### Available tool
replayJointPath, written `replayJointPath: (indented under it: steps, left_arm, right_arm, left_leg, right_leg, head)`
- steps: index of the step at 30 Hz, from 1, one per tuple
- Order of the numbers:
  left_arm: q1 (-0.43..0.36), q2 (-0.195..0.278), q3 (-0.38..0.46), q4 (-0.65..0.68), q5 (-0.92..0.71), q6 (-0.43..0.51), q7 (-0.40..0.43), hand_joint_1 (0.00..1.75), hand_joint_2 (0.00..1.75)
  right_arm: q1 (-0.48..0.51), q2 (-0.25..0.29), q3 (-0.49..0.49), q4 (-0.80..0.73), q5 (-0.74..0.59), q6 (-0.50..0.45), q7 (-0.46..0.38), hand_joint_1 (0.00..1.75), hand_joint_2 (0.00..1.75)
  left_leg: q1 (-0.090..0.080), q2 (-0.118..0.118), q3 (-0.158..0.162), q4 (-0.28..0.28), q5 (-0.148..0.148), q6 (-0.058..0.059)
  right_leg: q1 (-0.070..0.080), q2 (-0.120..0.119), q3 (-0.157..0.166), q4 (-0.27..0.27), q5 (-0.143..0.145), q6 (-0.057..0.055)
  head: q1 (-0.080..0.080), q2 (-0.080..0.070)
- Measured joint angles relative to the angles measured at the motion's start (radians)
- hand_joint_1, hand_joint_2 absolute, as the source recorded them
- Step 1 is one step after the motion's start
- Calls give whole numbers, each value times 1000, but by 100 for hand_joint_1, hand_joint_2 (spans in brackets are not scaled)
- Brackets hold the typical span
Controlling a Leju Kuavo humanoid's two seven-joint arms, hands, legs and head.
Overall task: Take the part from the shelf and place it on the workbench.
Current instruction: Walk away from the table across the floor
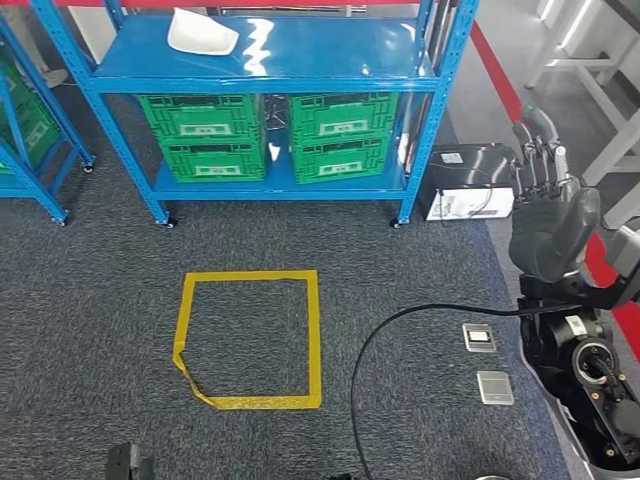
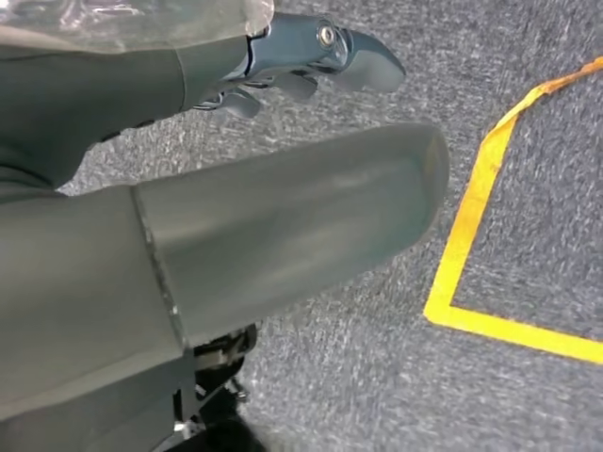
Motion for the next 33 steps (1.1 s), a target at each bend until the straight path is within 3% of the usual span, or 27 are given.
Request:
replayJointPath:
  steps: [1, 4, 6, 10, 16, 33]
  left_arm:
    - [0, 0, 0, 0, 0, 0, 1, 0, 0]
    - [-2, -2, 0, 0, -1, -1, 1, 0, 0]
    - [-3, -3, 0, 0, -1, -1, 2, 0, 0]
    - [-2, -1, -1, 0, -1, -1, 2, 0, 0]
    - [-2, -1, -3, 0, -1, 0, 2, 0, 0]
    - [-1, -1, -3, 0, -7, -6, -4, 0, 0]
  right_arm:
    - [2, 0, 0, 0, 0, -1, 0, 0, 0]
    - [3, 0, -2, 0, 4, -1, -2, 0, 0]
    - [4, 0, -4, -1, 7, -2, -3, 0, 0]
    - [5, 0, -5, -2, 7, -2, -5, 0, 0]
    - [6, 0, -7, -3, 18, -11, -4, 0, 0]
    - [71, 0, -26, -45, 54, -50, -2, 0, 0]
  left_leg:
    - [-2, -6, 4, 1, -2, 1]
    - [-6, -22, 13, 6, -11, -2]
    - [-9, -29, 10, 11, -15, -7]
    - [-9, -31, 8, 10, -15, -3]
    - [-8, -31, 15, -1, -12, -11]
    - [-8, -31, 15, -2, -13, -15]
  right_leg:
    - [2, 0, -1, -18, 29, -4]
    - [7, 7, 70, -217, 151, -21]
    - [10, 12, 96, -289, 175, -27]
    - [13, 13, 98, -297, 174, -26]
    - [14, 13, 99, -297, 172, -32]
    - [14, 13, 100, -298, 171, -33]
  head:
    - [2, 0]
    - [7, 0]
    - [5, 0]
    - [-10, 0]
    - [-23, 0]
    - [-26, 0]
